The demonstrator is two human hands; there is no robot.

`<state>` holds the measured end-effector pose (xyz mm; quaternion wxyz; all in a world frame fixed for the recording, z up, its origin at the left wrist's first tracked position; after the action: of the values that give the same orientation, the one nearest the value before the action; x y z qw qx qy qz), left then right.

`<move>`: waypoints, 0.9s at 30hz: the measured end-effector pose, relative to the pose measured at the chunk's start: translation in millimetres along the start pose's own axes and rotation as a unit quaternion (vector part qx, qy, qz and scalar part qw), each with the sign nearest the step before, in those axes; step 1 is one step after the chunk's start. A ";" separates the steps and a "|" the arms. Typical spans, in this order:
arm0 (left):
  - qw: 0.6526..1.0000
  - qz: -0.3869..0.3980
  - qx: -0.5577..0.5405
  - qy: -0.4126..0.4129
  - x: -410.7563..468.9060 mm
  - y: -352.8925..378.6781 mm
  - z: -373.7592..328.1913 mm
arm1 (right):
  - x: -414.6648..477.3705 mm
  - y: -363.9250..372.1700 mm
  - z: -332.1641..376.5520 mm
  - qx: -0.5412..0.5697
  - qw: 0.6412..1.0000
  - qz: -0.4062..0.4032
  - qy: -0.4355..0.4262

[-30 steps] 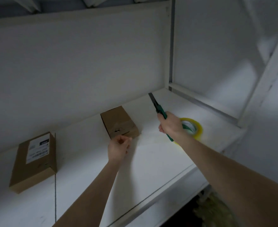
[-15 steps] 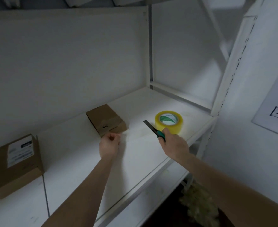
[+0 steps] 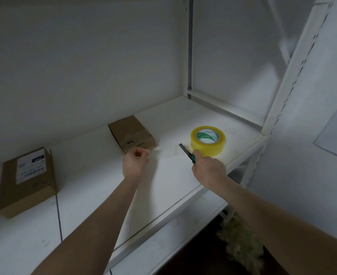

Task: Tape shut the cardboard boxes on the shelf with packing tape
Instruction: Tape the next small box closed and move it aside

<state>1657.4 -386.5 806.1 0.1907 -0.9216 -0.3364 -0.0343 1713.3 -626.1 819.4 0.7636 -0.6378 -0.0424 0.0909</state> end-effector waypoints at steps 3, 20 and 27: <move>1.000 0.004 -0.004 0.014 -4.1 1.2 -5.1 | 0.8 -1.0 4.4 -0.011 1.000 0.006 -0.020; 0.995 0.070 0.011 0.074 -18.9 15.7 -36.1 | 9.7 0.4 26.9 -0.065 0.995 0.065 -0.038; 0.996 0.076 0.012 0.054 -18.1 9.2 -39.3 | 14.4 -3.8 24.7 -0.024 0.996 0.080 -0.035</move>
<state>1651.8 -418.7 835.9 0.2220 -0.9389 -0.2546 -0.0654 1723.3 -600.1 826.9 0.7362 -0.6541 -0.0202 0.1728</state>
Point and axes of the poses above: each hand's wrist, its own x-axis towards the middle knuckle, its own y-axis out of the palm, z = x × y, the point moved 9 cm from there along x, towards the middle knuckle, and after that the axes turned 10 degrees about y, right-handed, at the moved point
